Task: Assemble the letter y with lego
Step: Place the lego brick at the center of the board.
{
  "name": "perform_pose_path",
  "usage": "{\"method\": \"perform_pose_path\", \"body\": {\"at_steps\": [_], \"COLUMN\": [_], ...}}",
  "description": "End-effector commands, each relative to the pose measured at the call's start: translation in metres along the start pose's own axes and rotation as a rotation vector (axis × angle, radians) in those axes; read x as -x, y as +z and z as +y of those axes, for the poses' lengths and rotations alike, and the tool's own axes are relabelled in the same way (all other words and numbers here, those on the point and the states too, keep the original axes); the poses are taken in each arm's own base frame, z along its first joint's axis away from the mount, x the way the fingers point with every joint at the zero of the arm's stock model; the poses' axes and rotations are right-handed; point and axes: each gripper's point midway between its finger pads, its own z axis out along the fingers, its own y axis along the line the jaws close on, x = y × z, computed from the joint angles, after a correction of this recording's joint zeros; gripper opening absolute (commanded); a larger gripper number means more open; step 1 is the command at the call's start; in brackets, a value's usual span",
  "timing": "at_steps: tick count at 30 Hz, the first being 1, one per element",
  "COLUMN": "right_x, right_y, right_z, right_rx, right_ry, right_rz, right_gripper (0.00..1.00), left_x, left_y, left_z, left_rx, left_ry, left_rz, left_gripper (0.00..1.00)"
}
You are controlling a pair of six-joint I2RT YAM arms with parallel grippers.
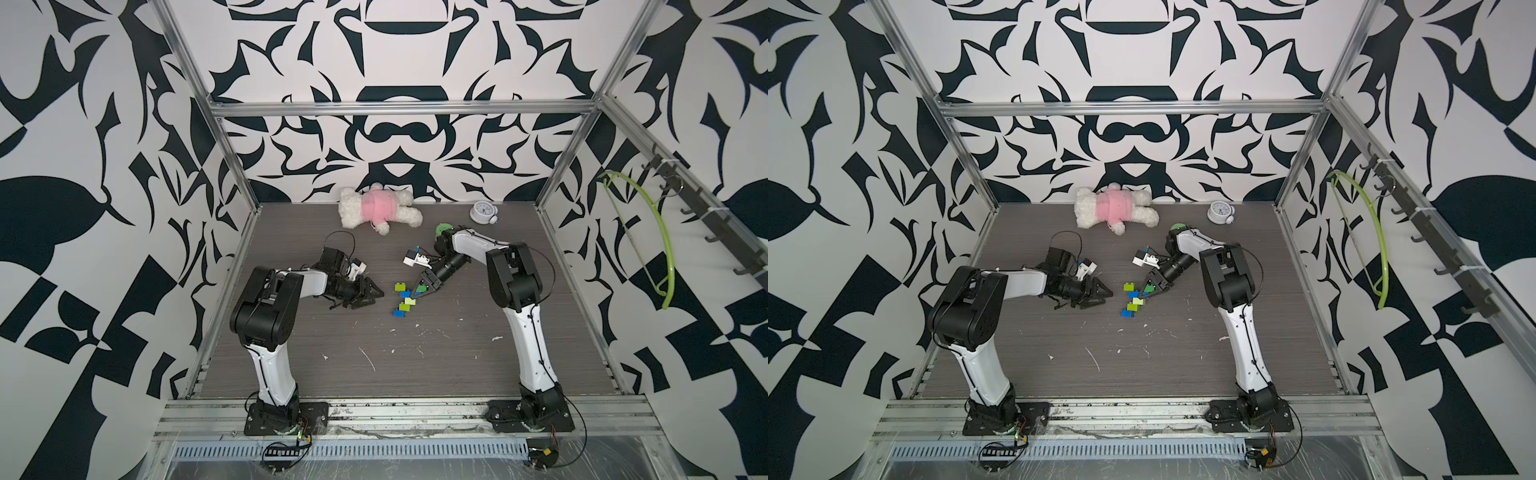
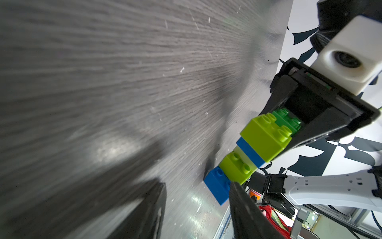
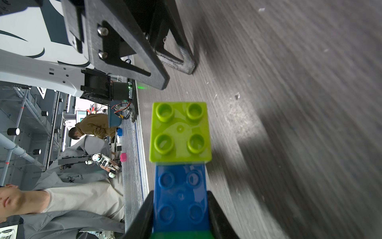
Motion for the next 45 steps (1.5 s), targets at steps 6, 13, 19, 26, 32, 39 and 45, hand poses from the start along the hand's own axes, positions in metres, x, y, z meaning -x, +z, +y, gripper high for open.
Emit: {"method": "perform_pose_path", "body": {"at_steps": [6, 13, 19, 26, 32, 39, 45], "right_x": [0.001, 0.006, 0.007, 0.008, 0.015, 0.028, 0.042], "right_y": [-0.006, -0.015, -0.022, -0.039, -0.064, -0.107, -0.161], "right_z": [-0.011, -0.014, -0.022, -0.042, -0.046, -0.041, -0.026], "right_rx": [-0.052, -0.069, -0.122, -0.252, -0.367, -0.534, -0.749], "right_ry": [0.038, 0.055, 0.08, 0.133, 0.126, 0.102, 0.04], "right_rz": [0.018, -0.01, -0.023, -0.058, -0.121, -0.228, -0.468], "right_gripper": [0.4, 0.5, 0.6, 0.67, 0.69, 0.71, 0.71], "left_x": [-0.037, -0.038, -0.039, -0.036, -0.026, -0.007, 0.024], "left_y": [0.005, 0.006, 0.006, 0.004, -0.003, -0.02, -0.055], "left_z": [0.087, 0.089, 0.09, 0.089, 0.08, 0.066, 0.042], "left_rx": [0.301, 0.302, 0.303, 0.313, 0.316, 0.315, 0.331], "left_ry": [-0.183, -0.189, -0.192, -0.183, -0.143, -0.087, 0.031], "left_rz": [0.059, 0.063, 0.065, 0.059, 0.024, -0.036, -0.165], "left_gripper": [0.55, 0.55, 0.55, 0.55, 0.56, 0.6, 0.64]}}
